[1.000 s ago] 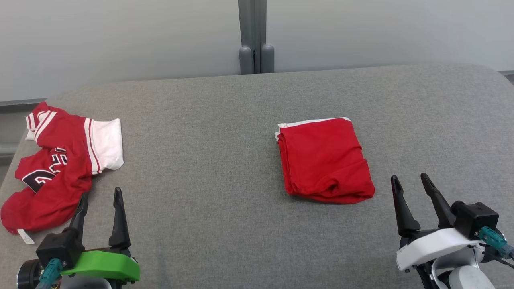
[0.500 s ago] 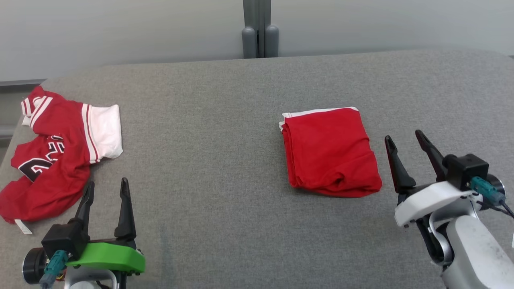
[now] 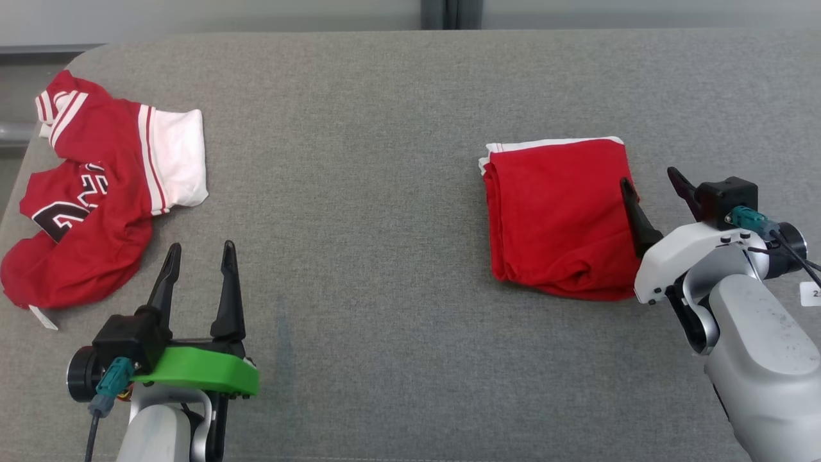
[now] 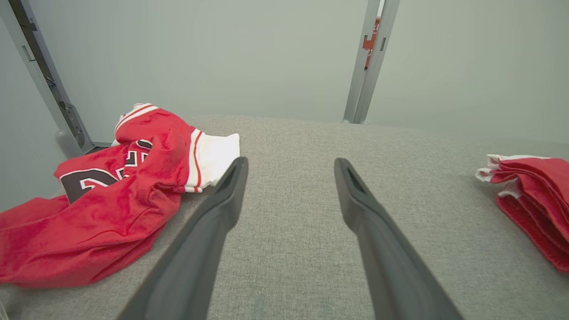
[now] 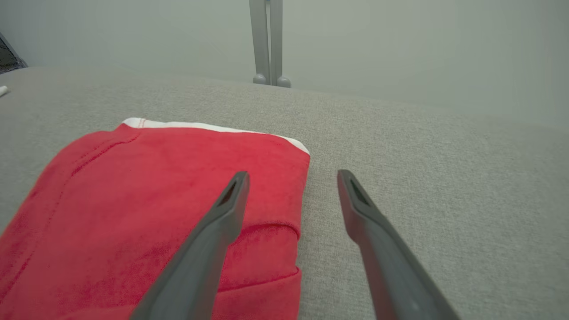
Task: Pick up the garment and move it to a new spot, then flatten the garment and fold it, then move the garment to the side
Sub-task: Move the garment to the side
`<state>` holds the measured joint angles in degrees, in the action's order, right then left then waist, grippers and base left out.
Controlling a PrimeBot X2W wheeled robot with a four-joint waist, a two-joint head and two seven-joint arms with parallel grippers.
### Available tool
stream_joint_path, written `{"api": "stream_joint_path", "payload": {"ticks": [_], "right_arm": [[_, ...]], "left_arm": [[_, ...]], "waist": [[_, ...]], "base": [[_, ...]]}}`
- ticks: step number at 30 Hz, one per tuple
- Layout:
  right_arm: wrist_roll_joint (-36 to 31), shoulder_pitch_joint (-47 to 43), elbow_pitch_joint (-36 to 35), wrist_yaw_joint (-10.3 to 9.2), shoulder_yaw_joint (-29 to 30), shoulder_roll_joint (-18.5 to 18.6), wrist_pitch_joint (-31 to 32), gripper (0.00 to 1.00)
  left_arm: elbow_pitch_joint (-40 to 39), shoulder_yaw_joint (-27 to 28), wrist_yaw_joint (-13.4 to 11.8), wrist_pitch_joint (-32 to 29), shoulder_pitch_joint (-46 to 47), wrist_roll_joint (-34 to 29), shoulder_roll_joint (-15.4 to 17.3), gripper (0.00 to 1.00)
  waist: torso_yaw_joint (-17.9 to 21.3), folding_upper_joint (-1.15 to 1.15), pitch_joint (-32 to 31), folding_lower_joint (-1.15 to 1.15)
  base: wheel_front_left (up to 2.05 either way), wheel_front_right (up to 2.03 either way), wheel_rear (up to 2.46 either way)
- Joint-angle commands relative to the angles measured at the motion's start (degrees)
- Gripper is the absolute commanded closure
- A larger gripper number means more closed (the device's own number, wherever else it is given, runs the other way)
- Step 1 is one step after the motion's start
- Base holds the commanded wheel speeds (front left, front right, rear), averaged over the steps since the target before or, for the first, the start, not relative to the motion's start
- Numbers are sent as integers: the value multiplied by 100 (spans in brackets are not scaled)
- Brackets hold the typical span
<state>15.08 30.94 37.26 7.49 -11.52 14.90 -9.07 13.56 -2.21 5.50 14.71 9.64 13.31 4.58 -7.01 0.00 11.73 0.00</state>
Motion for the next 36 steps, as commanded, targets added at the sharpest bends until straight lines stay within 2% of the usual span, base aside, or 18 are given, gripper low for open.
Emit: {"api": "stream_joint_path", "payload": {"ticks": [1, 11, 12, 13, 14, 20, 24, 31, 36], "right_arm": [[58, 138, 223, 1, -45, 3, -1, 0], [456, 542, 1665, 1, -485, -64, 152, 0], [533, 558, 1759, 1, -525, -87, 217, 18], [625, 578, 1832, 1, -592, -120, 272, 71], [713, 594, 1859, 2, -637, -138, 275, 100], [1061, 870, 1864, 1, -1026, -1, 200, 100], [1098, 1290, 1687, 0, -1399, 216, 257, 100], [1105, 2133, 1407, 0, -1951, 1012, 466, 100], [1239, 2690, 1182, -1, -2114, 1745, 596, 100]], "left_arm": [[46, -27, 10, 32, 137, 13, -7, 0], [212, -42, 40, 53, 311, 56, -79, 0], [210, -40, 43, 53, 308, 55, -82, 0], [210, -32, 46, 53, 298, 62, -89, 0], [210, -23, 48, 54, 290, 67, -93, 0], [192, 51, 39, 50, 203, 62, -115, 0], [50, 118, 53, 50, 309, 29, -118, 0], [-180, 148, 96, 50, 624, -60, -125, 0], [-379, 121, 109, 44, 904, -171, -113, 0]], "waist": [[-187, 0, 229, 0], [-283, 0, 302, 0], [-287, 0, 299, 0], [-288, 0, 291, 0], [-286, 0, 280, 0], [-196, 0, 232, 0], [-32, 0, 514, 0], [364, 0, 1255, 0], [690, 0, 1841, 0]], "base": [[0, 0, 0], [0, 0, 0], [0, 0, 0], [0, 0, 0], [0, 0, 0], [0, 0, 0], [0, 0, 0], [0, 0, 0], [0, 0, 0]]}}
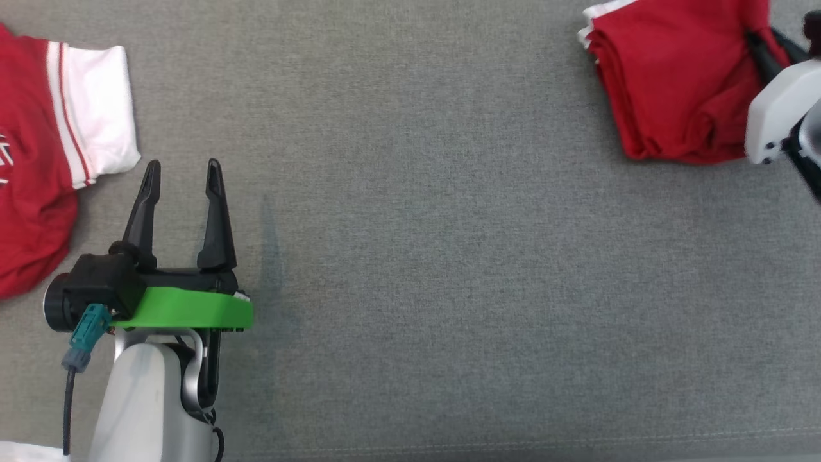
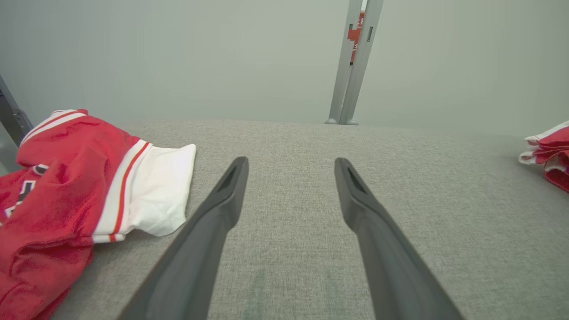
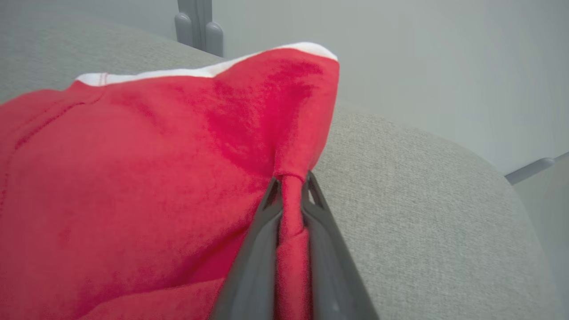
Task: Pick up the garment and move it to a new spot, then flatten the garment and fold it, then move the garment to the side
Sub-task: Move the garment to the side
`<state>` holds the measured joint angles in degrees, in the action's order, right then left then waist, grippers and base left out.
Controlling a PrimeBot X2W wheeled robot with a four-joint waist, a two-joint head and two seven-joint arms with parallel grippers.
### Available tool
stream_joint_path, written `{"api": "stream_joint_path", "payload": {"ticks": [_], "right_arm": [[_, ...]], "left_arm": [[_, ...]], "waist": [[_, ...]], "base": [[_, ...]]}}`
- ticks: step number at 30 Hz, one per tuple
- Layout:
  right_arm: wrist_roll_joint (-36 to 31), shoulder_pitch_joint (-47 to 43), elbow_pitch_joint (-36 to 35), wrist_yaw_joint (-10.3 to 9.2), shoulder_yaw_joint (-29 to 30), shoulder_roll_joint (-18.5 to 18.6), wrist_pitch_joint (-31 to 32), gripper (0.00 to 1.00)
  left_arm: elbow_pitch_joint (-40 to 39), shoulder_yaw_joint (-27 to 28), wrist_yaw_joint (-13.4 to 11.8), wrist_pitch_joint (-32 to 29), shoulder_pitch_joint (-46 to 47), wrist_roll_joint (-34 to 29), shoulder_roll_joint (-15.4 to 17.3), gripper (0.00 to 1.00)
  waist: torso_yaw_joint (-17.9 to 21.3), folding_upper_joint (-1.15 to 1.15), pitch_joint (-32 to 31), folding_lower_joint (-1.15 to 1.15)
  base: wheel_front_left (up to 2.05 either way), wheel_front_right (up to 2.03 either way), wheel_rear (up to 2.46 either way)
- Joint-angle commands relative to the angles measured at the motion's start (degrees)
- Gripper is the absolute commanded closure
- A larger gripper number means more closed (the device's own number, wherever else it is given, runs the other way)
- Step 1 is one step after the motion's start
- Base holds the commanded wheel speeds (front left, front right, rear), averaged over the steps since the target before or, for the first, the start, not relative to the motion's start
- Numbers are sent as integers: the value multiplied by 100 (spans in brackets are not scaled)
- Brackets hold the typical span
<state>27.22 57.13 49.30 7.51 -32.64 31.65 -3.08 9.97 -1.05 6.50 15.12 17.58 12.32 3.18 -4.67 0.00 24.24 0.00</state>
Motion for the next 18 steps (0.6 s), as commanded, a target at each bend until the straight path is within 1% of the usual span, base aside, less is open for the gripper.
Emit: {"api": "stream_joint_path", "payload": {"ticks": [1, 6, 8, 13, 18], "right_arm": [[56, 154, -64, -3, -19, 193, 16, 100], [186, 546, -243, -5, -65, 831, 135, 100], [238, 667, -286, -5, -28, 1031, 142, 100], [208, 972, -393, -5, -24, 1333, 296, 100], [173, 1208, -443, -5, -30, 1417, 402, 100]], "left_arm": [[-55, 5, 14, 1, 148, -83, 41, 0], [-255, 2, 41, 2, 299, -183, 148, 0], [-333, -38, 51, 2, 333, -226, 200, 0], [-467, -122, 52, 2, 363, -286, 337, 0], [-661, -123, 38, -3, 290, -280, 412, 0]], "waist": [[520, 0, 680, 0], [898, 0, 1081, 0], [1004, 0, 1178, 0], [1160, 0, 1324, 0], [1192, 0, 1404, 0]], "base": [[0, 0, 0], [0, 0, 0], [0, 0, 0], [0, 0, 0], [0, 0, 0]]}}
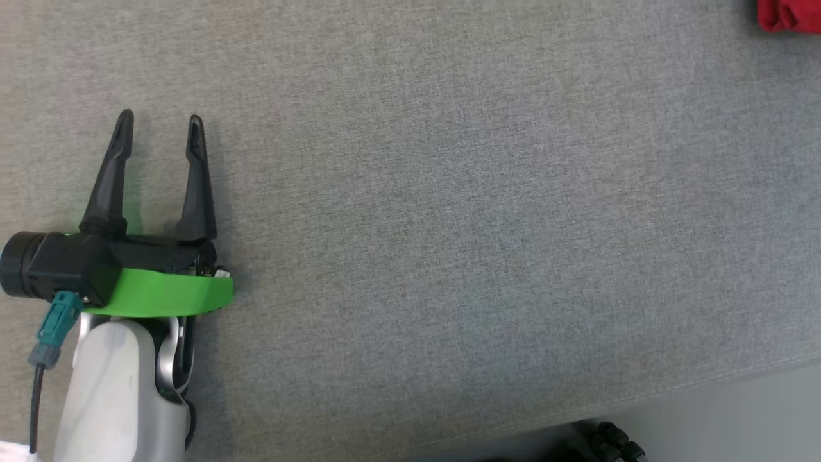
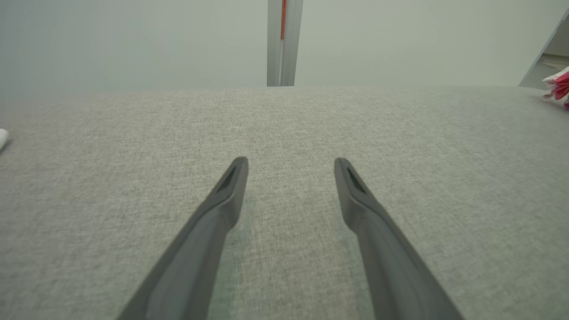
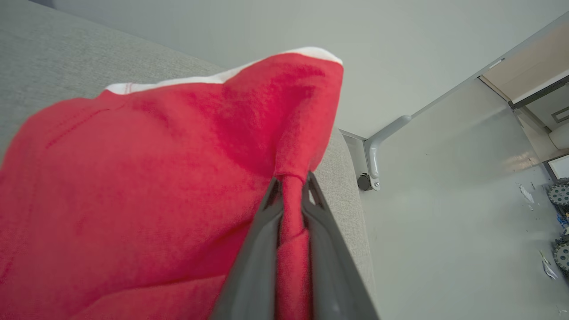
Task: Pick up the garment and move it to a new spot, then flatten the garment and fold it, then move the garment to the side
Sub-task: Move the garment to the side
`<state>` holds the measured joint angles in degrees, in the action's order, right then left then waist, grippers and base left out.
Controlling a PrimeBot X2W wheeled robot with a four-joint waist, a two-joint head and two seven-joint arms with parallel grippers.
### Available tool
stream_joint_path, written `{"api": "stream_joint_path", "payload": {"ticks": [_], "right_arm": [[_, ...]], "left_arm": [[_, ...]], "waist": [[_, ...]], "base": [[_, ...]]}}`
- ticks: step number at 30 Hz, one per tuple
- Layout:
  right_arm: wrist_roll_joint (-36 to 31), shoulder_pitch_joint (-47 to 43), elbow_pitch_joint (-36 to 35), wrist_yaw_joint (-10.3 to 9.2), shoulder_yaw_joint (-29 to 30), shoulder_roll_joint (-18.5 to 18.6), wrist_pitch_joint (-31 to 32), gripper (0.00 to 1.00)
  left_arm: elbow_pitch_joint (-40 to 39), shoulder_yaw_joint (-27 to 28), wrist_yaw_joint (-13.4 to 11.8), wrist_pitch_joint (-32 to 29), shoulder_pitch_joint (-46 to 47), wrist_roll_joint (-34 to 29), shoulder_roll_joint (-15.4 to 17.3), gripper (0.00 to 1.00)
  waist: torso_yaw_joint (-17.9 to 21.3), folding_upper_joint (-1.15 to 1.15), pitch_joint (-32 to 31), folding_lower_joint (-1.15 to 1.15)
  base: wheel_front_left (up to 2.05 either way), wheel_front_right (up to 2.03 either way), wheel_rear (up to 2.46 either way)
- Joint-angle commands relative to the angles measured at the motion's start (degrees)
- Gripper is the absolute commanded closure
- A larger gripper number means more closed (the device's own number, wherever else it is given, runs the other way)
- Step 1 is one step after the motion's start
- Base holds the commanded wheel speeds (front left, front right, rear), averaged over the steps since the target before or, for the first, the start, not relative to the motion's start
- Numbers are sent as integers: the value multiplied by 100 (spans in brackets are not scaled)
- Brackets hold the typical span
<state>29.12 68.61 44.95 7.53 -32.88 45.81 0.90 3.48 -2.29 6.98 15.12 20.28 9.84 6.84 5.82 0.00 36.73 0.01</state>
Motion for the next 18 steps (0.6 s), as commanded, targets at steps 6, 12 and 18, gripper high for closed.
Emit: {"api": "stream_joint_path", "payload": {"ticks": [6, 12, 18], "right_arm": [[-137, 329, 232, -7, 42, 76, 85, 100], [-352, 424, 522, -7, 94, 35, -194, 0], [-493, 368, 635, -7, 231, -132, -710, 0]], "left_arm": [[-142, -45, -58, -50, -85, -8, 44, 0], [-91, -74, -87, -35, -82, 61, 4, 0], [60, -51, -128, -10, -194, 152, -72, 0]], "waist": [[59, 0, 209, -1], [-87, 0, 154, -1], [-207, 0, -137, -1]], "base": [[0, 0, 0], [0, 0, 0], [0, 0, 0]]}}
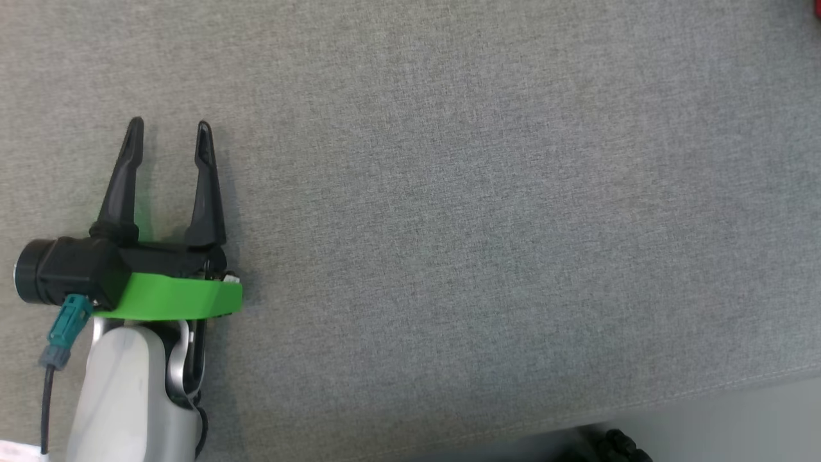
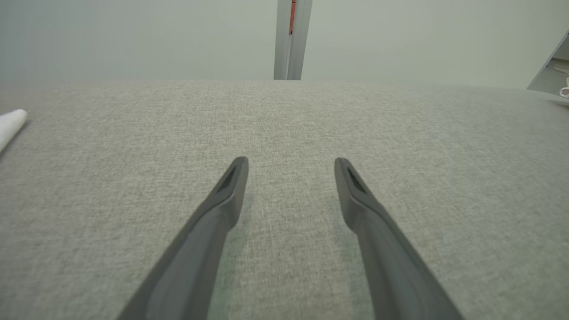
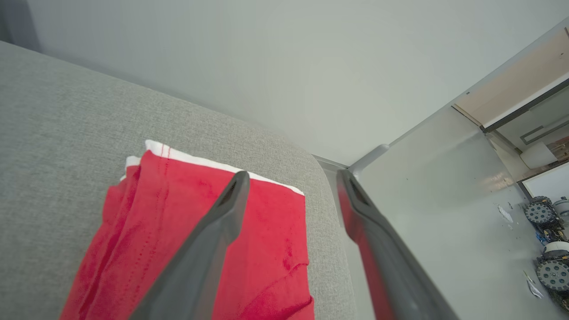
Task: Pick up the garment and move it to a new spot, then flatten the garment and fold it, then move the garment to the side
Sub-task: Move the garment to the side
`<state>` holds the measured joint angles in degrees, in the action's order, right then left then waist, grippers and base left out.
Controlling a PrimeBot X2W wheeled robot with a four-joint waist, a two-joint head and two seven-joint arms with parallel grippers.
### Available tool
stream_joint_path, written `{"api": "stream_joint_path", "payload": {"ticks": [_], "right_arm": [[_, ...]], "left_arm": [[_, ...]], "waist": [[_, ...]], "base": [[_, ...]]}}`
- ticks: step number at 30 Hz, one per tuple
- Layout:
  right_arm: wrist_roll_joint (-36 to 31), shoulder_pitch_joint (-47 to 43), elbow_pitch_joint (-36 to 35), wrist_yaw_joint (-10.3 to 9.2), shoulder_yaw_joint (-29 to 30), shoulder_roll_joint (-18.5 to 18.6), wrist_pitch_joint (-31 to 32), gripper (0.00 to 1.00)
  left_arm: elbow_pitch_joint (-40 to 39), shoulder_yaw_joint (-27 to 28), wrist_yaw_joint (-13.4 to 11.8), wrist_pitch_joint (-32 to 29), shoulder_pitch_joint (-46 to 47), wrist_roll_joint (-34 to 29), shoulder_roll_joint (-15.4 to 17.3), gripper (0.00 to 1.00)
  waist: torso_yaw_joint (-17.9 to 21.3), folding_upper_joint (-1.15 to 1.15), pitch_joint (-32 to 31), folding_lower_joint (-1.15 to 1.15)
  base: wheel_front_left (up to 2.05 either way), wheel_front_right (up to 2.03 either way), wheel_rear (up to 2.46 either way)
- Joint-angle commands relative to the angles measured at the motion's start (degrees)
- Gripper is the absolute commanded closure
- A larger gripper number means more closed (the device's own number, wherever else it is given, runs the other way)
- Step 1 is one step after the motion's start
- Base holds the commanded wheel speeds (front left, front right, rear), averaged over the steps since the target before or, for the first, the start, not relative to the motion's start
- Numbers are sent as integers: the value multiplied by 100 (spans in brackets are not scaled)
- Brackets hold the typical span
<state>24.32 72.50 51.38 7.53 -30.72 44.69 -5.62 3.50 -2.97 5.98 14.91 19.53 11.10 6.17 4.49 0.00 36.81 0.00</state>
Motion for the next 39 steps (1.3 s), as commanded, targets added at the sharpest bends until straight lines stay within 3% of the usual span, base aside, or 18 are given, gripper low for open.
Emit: {"api": "stream_joint_path", "payload": {"ticks": [1, 12, 24, 39], "right_arm": [[-4, -77, -13, -7, 44, -76, -177, 0], [66, -1015, -668, -7, 383, -936, -924, 0], [-478, -3274, -2276, -7, 1534, -2190, -960, 0], [-692, -5355, -3504, -6, 2325, -3255, -959, 0]], "left_arm": [[110, 28, -35, 13, -146, 54, -21, 0], [380, 351, -85, 28, -631, 212, -130, 0], [574, 623, -27, 28, -1140, 183, -182, 0], [844, 691, 13, 29, -1364, 161, -208, 0]], "waist": [[-107, 0, -245, 0], [-259, 0, -1310, 0], [-373, 0, -2226, 0], [-415, 0, -2880, 0]], "base": [[0, 0, 0], [0, 0, 0], [0, 0, 0], [0, 0, 0]]}}
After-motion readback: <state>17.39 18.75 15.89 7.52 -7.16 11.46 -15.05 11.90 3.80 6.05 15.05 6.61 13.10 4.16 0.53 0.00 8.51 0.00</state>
